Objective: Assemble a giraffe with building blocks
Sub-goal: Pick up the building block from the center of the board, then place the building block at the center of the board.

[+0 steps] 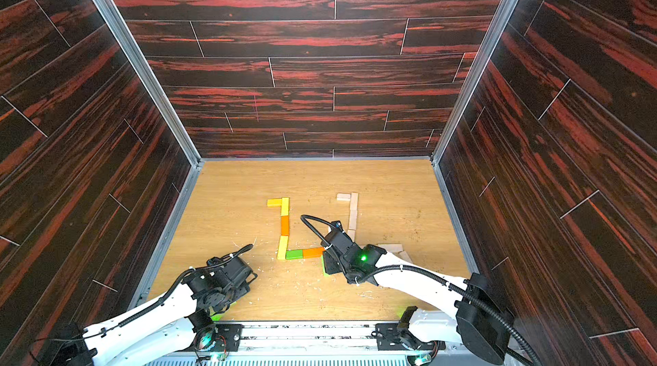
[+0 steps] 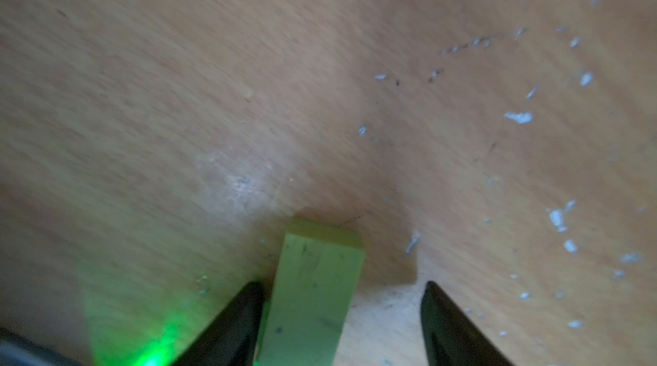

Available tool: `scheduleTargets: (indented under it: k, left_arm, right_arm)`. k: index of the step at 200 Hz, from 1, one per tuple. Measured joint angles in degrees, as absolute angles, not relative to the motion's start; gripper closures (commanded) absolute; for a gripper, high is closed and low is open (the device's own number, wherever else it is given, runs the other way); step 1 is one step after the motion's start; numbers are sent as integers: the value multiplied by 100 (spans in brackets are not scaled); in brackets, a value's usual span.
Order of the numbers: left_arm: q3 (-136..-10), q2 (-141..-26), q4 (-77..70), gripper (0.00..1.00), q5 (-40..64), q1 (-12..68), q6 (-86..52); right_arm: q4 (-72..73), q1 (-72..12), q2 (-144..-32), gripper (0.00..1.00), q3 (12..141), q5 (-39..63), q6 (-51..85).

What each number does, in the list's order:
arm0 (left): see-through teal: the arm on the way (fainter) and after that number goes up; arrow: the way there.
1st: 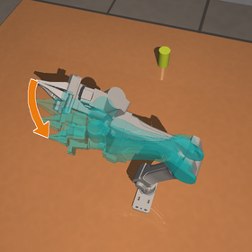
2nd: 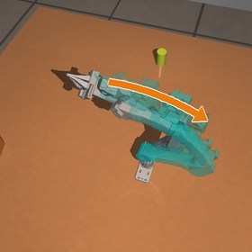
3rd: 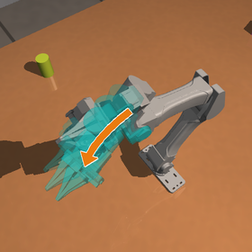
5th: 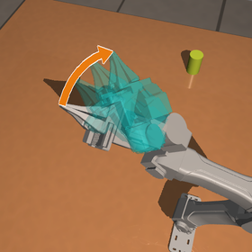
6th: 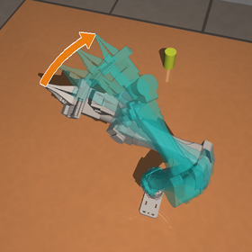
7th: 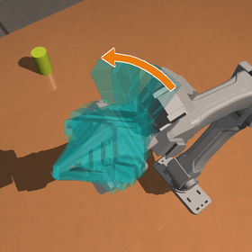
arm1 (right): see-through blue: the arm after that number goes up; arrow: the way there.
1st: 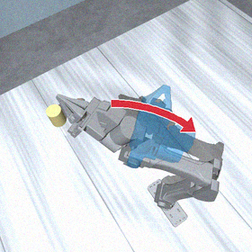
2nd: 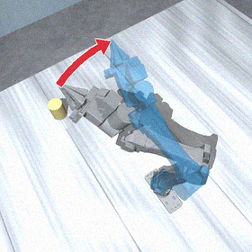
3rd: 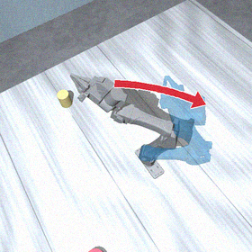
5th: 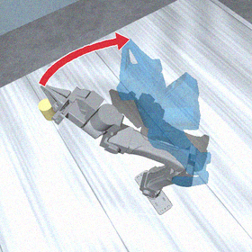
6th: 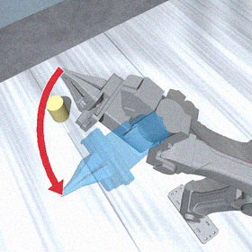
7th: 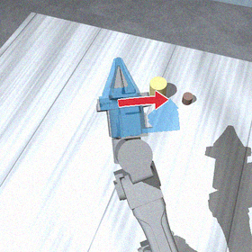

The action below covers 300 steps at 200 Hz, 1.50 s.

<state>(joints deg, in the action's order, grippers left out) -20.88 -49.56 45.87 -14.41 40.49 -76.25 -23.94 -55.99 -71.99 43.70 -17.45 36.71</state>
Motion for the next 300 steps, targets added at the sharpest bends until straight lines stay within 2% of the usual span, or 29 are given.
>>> scheduleTargets:
  k: [14,52,95,116,163,202,250,266,280,300]
  left_arm:
    - [-2038,-4816,4606,34,-1470,4049,-7675]
    - [-1883,-4543,4613,66,-1632,4049,-7658]
    - [-2235,-5151,4456,77,-1441,4045,-6954]
    - [-2670,-5518,4139,79,-1107,4064,-6292]
    - [-3964,-6855,3848,79,-272,4377,-4700]
    - [-4436,-7909,3903,78,268,4484,-3800]
    - [-4831,-8739,3907,72,482,4593,-3203]
    - [-4912,-8853,3913,62,460,4600,-3105]
    - [-4989,-8923,3942,44,379,4602,-3044]
    - [-5105,-9004,3997,28,250,4604,-3000]
  right_arm:
    - [-2392,-5599,-7199,43,4370,-1750,3658]
    - [-2392,-5599,-7201,43,4372,-1750,3651]
    - [-2392,-5596,-7199,43,4372,-1774,3651]
    - [-2392,-5596,-7199,43,4372,-1815,3653]
    - [-2425,-5592,-7168,43,4372,-1951,3645]
    - [-2517,-5588,-7039,43,4372,-2034,3642]
    - [-2617,-5586,-7028,43,4372,-2053,3642]
    - [-2648,-5586,-7028,43,4372,-2062,3642]
    - [-2665,-5586,-7028,43,4372,-2062,3642]
    - [-2670,-5586,-7028,43,4375,-2067,3642]
